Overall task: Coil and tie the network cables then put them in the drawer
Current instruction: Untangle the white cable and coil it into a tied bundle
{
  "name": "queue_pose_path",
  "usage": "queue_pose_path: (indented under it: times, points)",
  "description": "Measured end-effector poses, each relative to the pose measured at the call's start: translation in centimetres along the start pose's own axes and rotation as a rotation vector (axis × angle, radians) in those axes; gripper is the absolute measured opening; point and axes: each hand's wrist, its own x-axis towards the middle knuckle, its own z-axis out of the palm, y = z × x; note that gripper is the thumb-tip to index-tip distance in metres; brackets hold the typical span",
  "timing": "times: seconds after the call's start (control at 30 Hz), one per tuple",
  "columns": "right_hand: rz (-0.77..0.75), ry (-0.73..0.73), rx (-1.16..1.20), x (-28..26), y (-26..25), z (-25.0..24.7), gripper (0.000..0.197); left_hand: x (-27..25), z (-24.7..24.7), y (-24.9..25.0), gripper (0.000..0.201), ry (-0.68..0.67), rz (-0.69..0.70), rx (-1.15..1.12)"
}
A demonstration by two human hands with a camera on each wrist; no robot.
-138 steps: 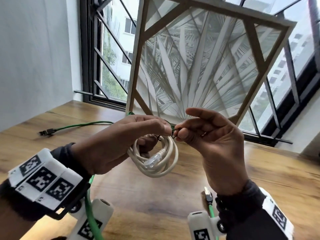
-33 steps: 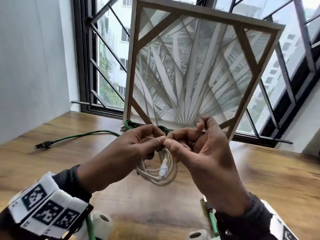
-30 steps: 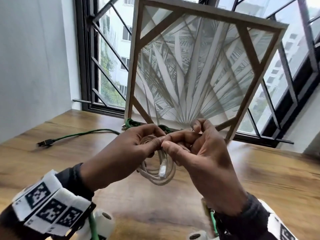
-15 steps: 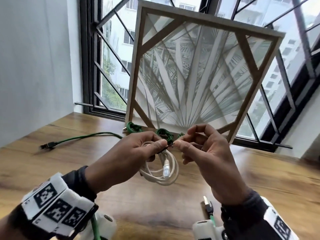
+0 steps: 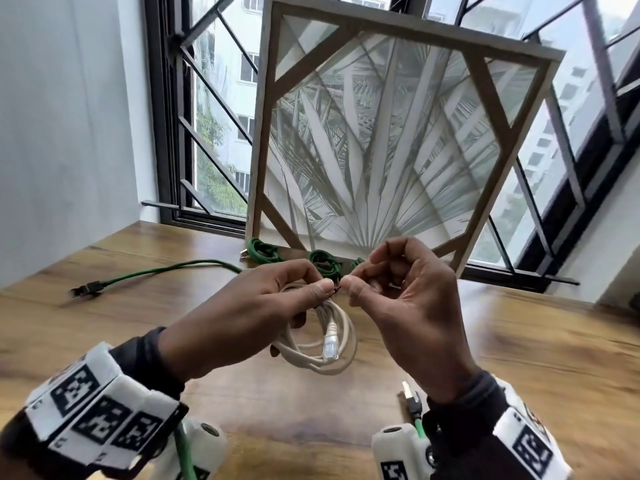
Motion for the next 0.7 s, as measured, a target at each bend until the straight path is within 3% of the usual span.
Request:
queue_pose_path:
  times: [0.27,0.7]
  points:
    - [-0.094,0.066,-0.071,-0.07,-0.48,0.0,0.041,0.08,0.18,0.33,0.02,-0.082,0.004,-0.267]
    - [-0.077,0.077,-0.077,-0.18,-0.23,0.08,0.042,-0.08,0.38,0.73,0.018,-0.032,-0.034,-0.226]
